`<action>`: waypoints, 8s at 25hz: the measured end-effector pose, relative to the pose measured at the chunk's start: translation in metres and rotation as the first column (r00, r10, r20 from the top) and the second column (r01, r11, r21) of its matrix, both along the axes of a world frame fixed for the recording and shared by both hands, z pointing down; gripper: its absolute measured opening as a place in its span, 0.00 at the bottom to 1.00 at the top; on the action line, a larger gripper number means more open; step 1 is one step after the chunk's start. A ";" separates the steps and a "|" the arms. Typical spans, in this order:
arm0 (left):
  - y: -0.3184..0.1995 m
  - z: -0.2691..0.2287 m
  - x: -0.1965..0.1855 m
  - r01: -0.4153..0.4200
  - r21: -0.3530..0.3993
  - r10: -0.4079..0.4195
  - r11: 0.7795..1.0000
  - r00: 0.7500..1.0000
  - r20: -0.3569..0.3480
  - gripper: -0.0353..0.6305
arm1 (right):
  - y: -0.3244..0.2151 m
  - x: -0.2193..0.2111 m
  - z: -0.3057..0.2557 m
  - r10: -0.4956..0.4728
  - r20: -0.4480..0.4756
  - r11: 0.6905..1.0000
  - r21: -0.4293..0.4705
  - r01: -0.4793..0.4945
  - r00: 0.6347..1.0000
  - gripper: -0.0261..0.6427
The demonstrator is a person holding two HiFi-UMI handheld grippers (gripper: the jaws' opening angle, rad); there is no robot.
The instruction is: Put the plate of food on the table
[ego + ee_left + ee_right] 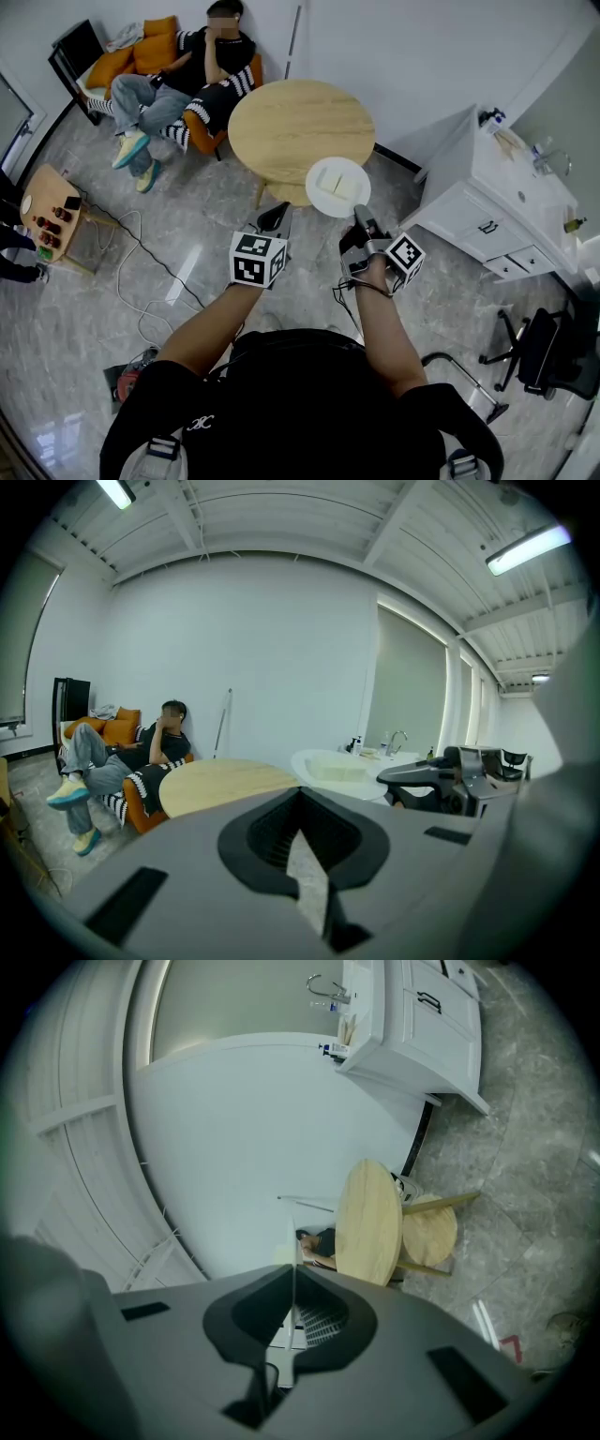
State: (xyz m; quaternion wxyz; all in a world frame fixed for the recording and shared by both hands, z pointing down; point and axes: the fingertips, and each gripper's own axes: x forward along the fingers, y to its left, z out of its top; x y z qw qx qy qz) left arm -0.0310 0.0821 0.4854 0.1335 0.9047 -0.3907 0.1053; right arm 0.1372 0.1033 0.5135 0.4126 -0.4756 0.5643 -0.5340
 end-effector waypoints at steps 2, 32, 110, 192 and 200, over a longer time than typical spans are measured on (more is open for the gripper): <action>-0.001 0.001 -0.003 -0.009 -0.001 0.009 1.000 1.000 0.001 0.06 | -0.001 -0.005 -0.004 0.002 0.000 1.000 0.014 -0.002 1.000 0.06; -0.012 0.008 -0.050 -0.136 0.053 0.135 0.989 0.991 0.016 0.06 | 0.015 -0.056 -0.002 0.104 -0.015 0.994 0.023 -0.104 0.994 0.06; -0.412 0.024 0.122 0.031 0.005 -0.031 1.000 0.997 0.064 0.06 | -0.394 0.108 0.024 -0.222 -0.069 0.975 -0.004 0.222 0.973 0.06; -0.455 0.051 0.028 0.061 -0.083 -0.050 0.995 0.991 0.126 0.06 | -0.412 0.038 0.219 -0.445 -0.080 0.838 -0.390 0.383 0.892 0.07; -0.458 0.053 0.035 0.034 -0.093 -0.021 0.995 0.991 0.133 0.06 | -0.412 0.036 0.233 -0.502 -0.177 0.775 -0.526 0.349 0.847 0.07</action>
